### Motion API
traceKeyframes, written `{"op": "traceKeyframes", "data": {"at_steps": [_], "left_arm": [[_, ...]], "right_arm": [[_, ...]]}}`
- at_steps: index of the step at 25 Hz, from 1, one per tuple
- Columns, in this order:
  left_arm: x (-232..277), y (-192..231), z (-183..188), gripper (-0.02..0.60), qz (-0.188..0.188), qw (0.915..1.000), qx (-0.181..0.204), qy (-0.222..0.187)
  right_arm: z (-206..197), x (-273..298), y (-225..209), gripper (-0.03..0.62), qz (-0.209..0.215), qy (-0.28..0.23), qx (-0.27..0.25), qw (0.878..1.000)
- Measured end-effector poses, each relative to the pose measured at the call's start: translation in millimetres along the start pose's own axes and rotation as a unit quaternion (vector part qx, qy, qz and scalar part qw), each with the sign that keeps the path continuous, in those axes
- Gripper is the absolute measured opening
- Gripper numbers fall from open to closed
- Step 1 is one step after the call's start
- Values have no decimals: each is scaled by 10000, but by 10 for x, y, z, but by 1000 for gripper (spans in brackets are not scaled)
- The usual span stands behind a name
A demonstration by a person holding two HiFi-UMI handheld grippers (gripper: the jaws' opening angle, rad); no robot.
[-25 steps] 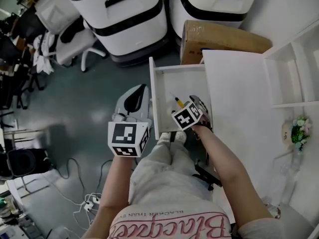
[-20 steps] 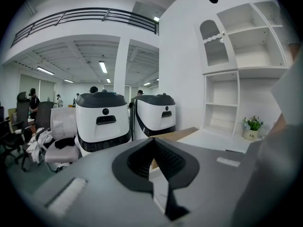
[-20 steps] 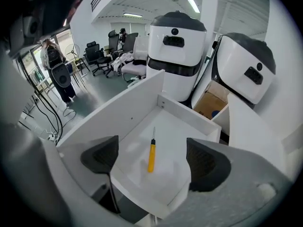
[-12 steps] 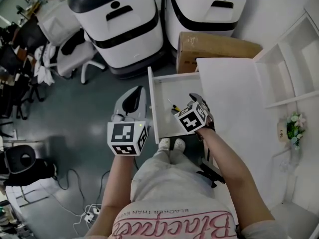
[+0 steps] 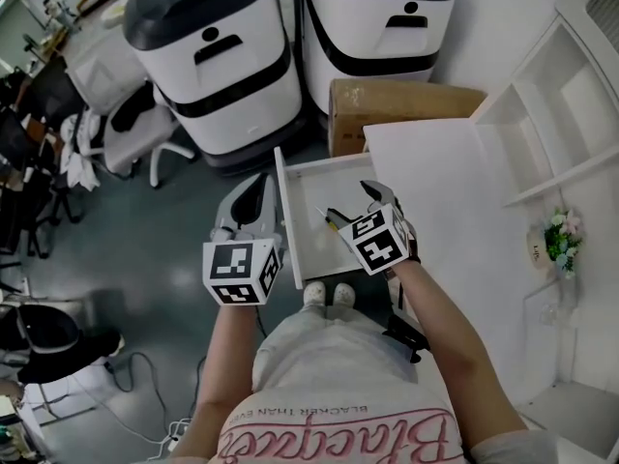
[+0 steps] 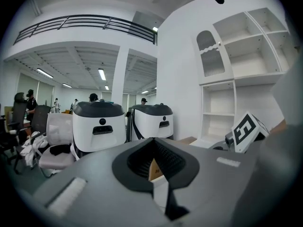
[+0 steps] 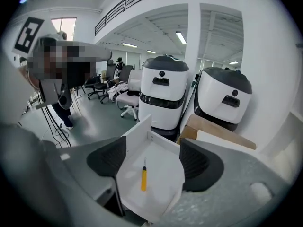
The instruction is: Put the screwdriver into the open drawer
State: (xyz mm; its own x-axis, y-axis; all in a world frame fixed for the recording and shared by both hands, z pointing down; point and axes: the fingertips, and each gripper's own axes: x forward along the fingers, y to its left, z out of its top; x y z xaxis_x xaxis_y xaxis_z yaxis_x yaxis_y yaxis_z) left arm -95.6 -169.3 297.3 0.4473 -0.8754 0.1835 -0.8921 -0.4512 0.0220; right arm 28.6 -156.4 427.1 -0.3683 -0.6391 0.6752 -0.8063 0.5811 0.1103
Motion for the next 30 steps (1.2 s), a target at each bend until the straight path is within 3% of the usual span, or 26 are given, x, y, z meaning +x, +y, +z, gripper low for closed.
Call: {"op": "traceKeyframes", "data": {"at_steps": [5, 10, 17, 22, 30], "left_arm": [[43, -50, 123, 19, -93, 9998, 53, -152], [75, -95, 244, 19, -164, 9994, 104, -302], [124, -127, 393, 19, -229, 9984, 156, -496], [134, -139, 479, 19, -230, 9977, 166, -614], [114, -49, 597, 20, -106, 9968, 108, -784]], "right_arm": [[170, -223, -59, 304, -69, -472, 184, 9987], [400, -508, -190, 220, -356, -1005, 145, 9942], [624, -885, -478, 94, -990, -1718, 363, 9795], [778, -1183, -654, 2, -1429, -2278, 462, 9620], [992, -1628, -814, 2, -1741, -3031, 417, 9360]]}}
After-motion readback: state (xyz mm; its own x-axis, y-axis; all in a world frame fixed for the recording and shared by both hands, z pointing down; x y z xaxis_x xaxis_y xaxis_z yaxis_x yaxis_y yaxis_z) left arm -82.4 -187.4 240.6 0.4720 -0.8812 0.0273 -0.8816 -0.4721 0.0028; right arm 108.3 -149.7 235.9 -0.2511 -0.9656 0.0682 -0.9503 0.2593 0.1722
